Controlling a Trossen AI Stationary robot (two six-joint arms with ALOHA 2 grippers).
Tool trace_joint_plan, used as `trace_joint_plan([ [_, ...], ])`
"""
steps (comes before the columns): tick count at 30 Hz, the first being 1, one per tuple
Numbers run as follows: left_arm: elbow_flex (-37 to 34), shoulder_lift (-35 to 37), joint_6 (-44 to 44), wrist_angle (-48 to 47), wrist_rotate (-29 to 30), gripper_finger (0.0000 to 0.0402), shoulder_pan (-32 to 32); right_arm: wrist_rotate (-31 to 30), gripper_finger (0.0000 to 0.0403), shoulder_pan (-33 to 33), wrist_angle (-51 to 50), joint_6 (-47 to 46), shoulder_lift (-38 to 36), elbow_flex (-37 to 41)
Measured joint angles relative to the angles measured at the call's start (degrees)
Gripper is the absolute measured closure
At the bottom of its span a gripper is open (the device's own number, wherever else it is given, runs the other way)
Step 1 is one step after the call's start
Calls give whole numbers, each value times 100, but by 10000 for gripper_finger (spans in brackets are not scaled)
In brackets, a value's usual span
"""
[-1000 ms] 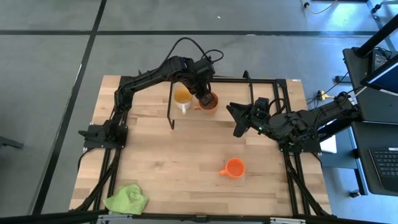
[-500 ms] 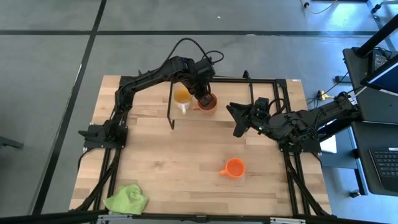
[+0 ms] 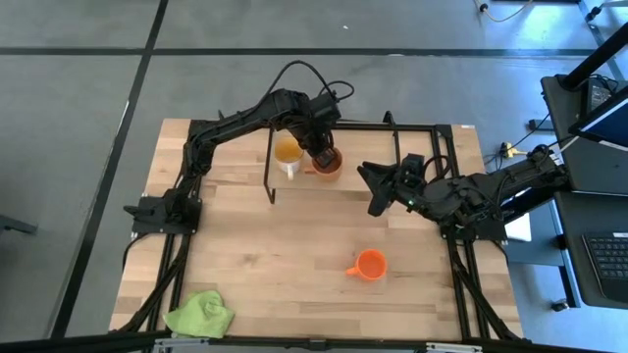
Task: Stack small to large cups/mugs on shelf
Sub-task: Put the brown mug on the shelf
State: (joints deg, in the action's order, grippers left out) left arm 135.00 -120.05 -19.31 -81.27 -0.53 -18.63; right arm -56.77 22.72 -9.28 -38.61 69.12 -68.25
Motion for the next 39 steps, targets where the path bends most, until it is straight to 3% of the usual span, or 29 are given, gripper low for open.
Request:
trace_joint_plan([
  [13, 0, 2, 44, 219, -71, 339, 0, 98, 282, 0, -129, 5, 0, 0],
  [29, 0, 4, 46, 223, -229, 329, 0, 147, 282, 0, -279, -13, 0, 0],
  [39, 0, 285, 61, 240, -177, 327, -81, 543, 298, 0, -444, -163, 0, 0],
])
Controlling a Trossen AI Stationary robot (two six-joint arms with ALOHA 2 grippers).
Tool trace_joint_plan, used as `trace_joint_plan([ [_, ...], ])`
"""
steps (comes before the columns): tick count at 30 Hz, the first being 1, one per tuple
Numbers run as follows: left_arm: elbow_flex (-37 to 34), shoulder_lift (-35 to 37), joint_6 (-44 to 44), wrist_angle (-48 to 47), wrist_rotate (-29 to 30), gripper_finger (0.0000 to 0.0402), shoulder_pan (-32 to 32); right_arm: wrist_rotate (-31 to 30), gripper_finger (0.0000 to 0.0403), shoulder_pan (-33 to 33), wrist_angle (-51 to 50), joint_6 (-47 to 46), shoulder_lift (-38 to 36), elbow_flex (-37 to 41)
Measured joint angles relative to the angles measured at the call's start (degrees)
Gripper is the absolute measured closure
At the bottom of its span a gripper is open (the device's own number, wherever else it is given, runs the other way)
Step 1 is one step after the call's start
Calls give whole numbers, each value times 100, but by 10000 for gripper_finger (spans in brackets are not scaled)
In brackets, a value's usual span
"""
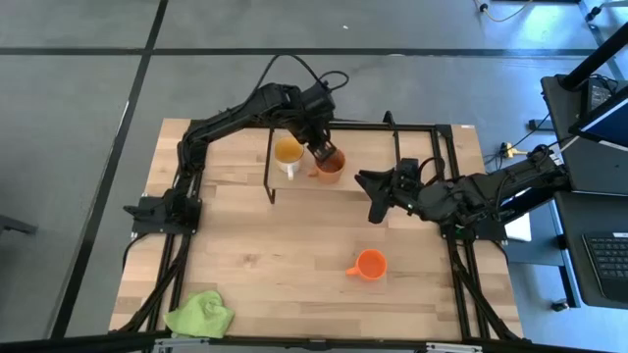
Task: Stack small to large cups/mugs on shelf
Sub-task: Put the brown mug on the shelf
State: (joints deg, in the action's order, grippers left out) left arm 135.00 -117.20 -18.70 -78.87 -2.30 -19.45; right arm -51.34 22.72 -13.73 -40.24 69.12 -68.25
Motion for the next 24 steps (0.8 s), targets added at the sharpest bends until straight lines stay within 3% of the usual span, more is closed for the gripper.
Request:
trace_joint_plan([
  [12, 7, 200, 435, -504, 332, 327, 202, 818, 395, 0, -1232, -1539, 286, 0],
  [17, 2, 240, 1099, -564, 378, 327, 528, 1098, 399, 0, -1217, -1883, 503, 0],
  [24, 2, 238, 1340, -624, 563, 327, 580, 1317, 401, 0, -707, -1997, 803, 2],
])
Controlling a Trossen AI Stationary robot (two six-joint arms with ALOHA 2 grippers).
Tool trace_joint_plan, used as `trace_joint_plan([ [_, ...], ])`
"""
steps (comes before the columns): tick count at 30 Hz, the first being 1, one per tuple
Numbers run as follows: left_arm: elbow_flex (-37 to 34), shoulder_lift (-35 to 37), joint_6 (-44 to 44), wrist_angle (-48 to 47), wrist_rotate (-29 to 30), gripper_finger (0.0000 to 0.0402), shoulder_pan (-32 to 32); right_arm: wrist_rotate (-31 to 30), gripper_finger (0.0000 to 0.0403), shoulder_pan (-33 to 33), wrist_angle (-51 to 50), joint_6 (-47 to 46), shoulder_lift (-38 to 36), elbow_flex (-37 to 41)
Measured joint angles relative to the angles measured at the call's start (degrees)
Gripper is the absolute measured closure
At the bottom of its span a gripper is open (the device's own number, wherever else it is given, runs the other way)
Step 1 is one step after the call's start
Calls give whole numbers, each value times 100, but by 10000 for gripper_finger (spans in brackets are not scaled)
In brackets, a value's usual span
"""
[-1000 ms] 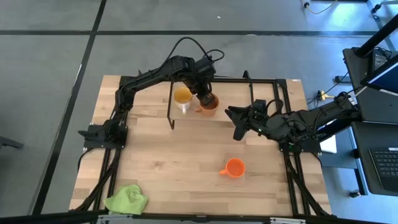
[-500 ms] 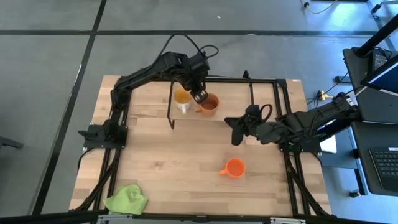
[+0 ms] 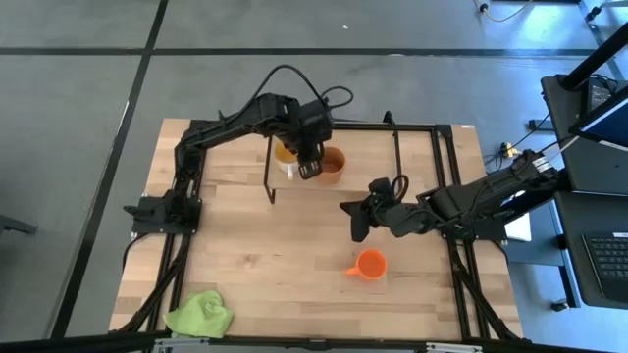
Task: Stack small to large cups/mugs on shelf
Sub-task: Put the brown mug on the shelf
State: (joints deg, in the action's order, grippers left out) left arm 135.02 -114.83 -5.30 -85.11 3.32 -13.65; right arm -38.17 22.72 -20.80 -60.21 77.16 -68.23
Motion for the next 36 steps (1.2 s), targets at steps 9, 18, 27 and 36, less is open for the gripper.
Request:
trace_joint_plan([
  [9, -69, -11, 286, -482, 140, 328, 46, -66, 401, 42, 171, -85, 147, 0],
  [18, -468, -11, 695, -402, 293, 385, 289, -118, 402, 39, 172, -31, 145, 0],
  [27, -608, -15, 752, 68, 757, 400, 400, -88, 403, 39, 171, 25, 145, 0],
  [36, -608, -15, 710, -13, 739, 401, 376, -74, 403, 37, 171, 42, 145, 0],
])
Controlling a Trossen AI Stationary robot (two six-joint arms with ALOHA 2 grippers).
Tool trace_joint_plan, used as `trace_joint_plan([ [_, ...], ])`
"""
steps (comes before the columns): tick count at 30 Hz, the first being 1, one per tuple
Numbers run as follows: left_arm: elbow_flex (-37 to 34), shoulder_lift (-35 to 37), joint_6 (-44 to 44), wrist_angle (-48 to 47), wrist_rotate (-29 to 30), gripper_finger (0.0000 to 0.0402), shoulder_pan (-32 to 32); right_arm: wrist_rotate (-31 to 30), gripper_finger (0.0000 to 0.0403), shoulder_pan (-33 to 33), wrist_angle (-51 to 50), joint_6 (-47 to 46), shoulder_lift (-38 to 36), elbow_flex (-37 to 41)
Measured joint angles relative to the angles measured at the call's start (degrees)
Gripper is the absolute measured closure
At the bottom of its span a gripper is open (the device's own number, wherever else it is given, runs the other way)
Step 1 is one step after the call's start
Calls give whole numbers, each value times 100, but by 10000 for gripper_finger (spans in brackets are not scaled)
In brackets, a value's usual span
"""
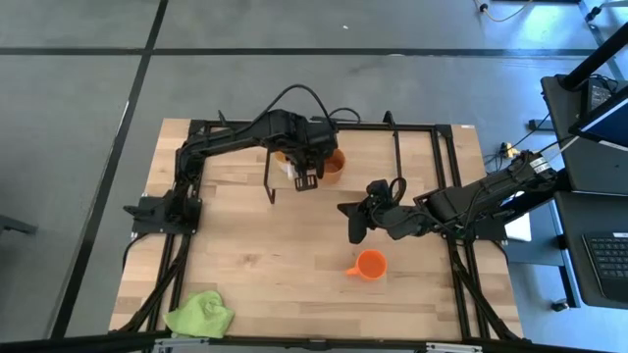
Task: Stack small to large cups/mugs on shelf
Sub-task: Put the brown mug on the shelf
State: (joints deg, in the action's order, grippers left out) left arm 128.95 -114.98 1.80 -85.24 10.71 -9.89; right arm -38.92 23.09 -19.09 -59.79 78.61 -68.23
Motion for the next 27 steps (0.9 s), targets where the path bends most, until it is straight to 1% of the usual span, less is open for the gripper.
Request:
trace_joint_plan([
  [4, 0, -14, -20, -37, -113, 401, 4, -40, 403, 0, -1, 3, 0, 0],
  [8, 0, -15, -22, -47, -128, 401, 0, -316, 403, 2, -3, 50, 0, 0],
  [13, 0, -15, -22, -47, -144, 401, -42, -403, 403, -116, -7, 226, 0, 0],
  [18, -5, -15, -26, 6, -249, 401, -117, -712, 403, -294, -17, 572, -2, 0],
  [20, -60, -15, -38, 100, -271, 401, -146, -717, 403, -386, -20, 636, -2, 0],
  [24, -279, -20, -125, 122, -526, 401, -190, -762, 403, -535, -121, 741, -2, 0],
  [27, -516, -22, -125, 140, -550, 401, -162, -760, 403, -606, -247, 745, -2, -2],
])
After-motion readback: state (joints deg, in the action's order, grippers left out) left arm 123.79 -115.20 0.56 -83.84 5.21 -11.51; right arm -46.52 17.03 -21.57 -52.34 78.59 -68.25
